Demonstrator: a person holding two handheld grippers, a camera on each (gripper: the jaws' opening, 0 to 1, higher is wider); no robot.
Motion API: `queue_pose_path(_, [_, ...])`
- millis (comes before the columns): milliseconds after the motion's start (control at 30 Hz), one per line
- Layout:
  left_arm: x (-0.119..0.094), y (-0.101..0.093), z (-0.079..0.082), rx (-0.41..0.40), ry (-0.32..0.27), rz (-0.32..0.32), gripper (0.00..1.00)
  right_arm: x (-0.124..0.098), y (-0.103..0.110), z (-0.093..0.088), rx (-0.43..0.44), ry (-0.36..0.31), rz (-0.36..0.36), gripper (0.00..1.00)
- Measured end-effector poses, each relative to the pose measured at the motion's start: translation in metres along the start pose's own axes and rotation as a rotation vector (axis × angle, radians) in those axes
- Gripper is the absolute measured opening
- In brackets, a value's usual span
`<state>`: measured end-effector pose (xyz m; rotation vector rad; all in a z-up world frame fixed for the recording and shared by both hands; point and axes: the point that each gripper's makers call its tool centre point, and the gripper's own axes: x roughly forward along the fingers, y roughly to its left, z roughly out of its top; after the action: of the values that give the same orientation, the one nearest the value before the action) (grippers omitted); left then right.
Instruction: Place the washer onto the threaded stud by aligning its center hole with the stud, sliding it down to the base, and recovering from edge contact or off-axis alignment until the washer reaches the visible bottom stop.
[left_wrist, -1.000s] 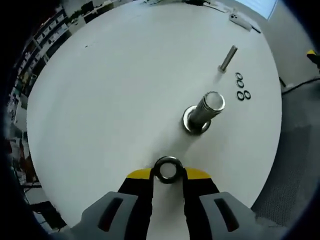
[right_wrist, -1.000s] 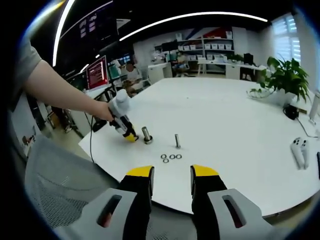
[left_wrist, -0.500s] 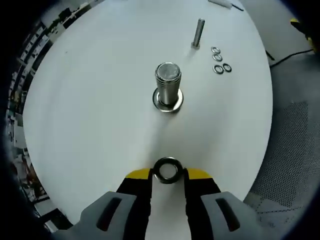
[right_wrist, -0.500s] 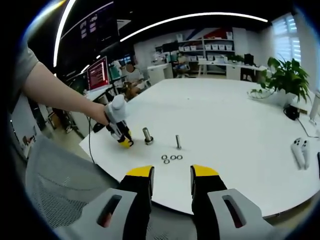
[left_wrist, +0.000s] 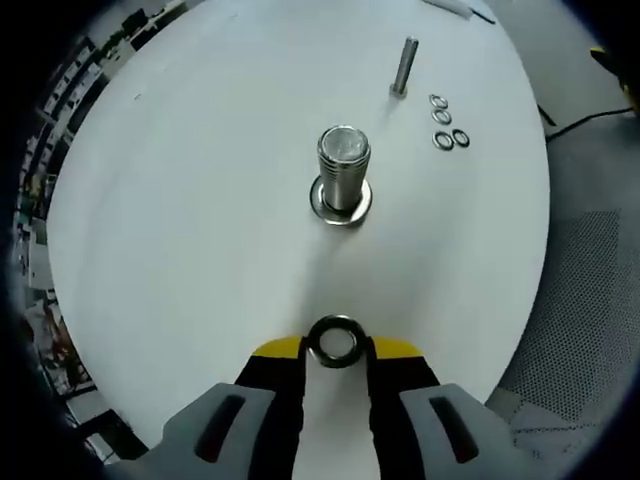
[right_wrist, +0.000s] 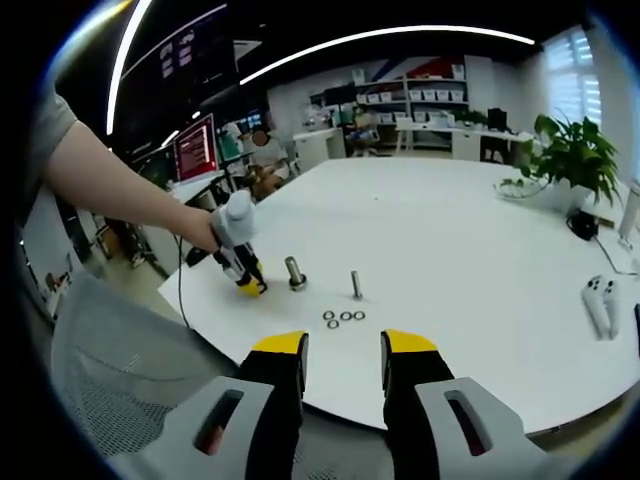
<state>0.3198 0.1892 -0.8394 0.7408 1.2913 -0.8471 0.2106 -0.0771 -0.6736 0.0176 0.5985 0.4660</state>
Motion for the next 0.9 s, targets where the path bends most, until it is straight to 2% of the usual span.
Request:
queue_pose_path(200, [0.0, -0.0001, -0.0003, -0.008, -0.025, 0.0, 0.19, -0.0001, -0.0009, 0.0001, 0.002, 0.0, -0.004, 0.31])
queue_pose_path(667, [-0.0011, 0.0006, -0.0015, 0.003, -0.012, -0.001, 0.19, -0.0001, -0.0013, 0.0001, 0.004, 0.0, -0.005, 0.31])
queue_pose_path(900, [-0.0092, 0.002, 0.0035, -0.002, -0.035, 0.001, 0.19, 0.0002, -0.0011, -0.0002, 0.002, 0.002, -0.004, 0.31])
